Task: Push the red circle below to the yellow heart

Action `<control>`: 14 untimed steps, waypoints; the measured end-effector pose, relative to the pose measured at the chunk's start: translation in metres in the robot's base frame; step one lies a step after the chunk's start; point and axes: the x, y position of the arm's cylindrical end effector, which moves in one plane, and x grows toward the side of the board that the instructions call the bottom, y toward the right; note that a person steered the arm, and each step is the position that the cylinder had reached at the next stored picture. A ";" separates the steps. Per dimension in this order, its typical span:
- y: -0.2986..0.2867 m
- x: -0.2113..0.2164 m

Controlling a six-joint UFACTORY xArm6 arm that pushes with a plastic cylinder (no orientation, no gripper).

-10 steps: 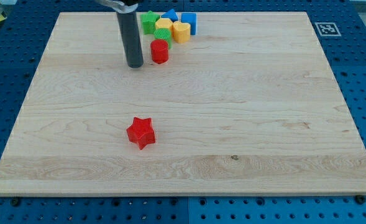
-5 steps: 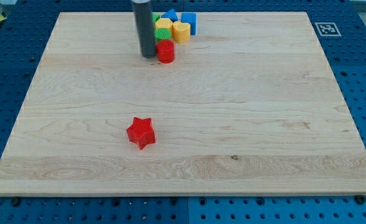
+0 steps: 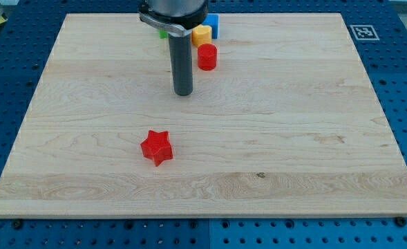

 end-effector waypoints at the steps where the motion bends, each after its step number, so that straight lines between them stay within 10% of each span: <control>1: 0.002 0.000; 14: 0.044 -0.078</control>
